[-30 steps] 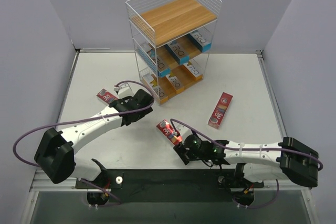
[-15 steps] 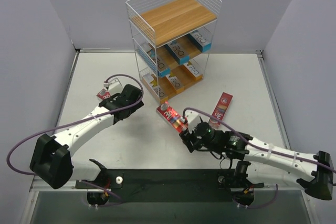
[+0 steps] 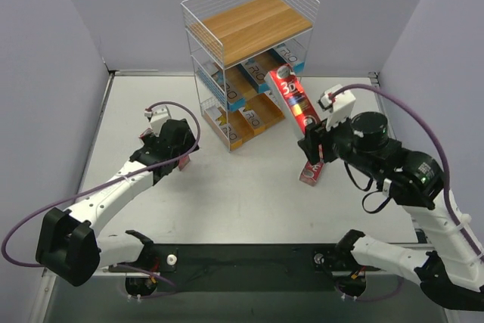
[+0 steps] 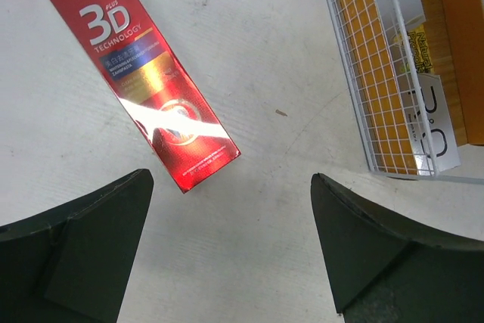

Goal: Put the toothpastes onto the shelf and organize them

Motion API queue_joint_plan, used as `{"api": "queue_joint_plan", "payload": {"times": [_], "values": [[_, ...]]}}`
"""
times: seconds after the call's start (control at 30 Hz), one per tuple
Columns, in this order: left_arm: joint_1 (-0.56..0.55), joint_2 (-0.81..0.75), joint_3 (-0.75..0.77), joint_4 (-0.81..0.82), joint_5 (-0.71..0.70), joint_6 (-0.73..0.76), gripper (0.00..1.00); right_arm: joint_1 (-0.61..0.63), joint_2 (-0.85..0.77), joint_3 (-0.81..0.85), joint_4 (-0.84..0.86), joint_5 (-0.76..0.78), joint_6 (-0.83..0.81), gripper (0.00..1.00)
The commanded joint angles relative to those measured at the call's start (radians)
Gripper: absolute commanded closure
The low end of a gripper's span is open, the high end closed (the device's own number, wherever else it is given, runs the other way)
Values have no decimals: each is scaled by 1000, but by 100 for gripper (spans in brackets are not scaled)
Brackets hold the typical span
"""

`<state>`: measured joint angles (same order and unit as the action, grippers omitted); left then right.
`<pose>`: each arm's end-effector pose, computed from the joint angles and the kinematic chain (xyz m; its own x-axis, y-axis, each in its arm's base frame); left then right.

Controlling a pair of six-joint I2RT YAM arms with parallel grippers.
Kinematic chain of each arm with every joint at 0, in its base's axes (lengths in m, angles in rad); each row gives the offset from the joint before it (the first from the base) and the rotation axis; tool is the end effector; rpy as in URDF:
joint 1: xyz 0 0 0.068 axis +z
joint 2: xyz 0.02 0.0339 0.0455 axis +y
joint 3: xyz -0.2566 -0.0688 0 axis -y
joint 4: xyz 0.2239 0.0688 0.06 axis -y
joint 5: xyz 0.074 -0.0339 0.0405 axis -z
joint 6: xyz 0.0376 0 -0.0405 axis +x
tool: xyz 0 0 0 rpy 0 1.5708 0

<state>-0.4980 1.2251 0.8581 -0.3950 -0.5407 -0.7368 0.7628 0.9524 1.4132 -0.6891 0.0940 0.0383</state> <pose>0.2205 -0.0978 0.2572 -0.5045 -0.3814 -0.7746 -0.3465 0.9112 -0.2229 0.1135 0.1036 0.4507 -0.1873 -0.1263 -0.9742 -0.6151 0.7883 0.0161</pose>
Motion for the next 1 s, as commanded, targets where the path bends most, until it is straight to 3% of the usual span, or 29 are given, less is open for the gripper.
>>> {"api": "queue_joint_plan", "payload": {"times": [0.0,0.33,0.6,0.97], "values": [[4,-61,-45,166,39,201,3,-104,135,223,-124,-114,-101,80],[-1,-154,-172,418,153,557,3,-306,422,642,-145,-246,-224,78],[-10,-202,-261,539,212,623,3,-370,703,1002,-126,-263,-310,78],[-33,-213,-272,582,157,662,3,-393,809,955,189,-247,-365,72]]}}
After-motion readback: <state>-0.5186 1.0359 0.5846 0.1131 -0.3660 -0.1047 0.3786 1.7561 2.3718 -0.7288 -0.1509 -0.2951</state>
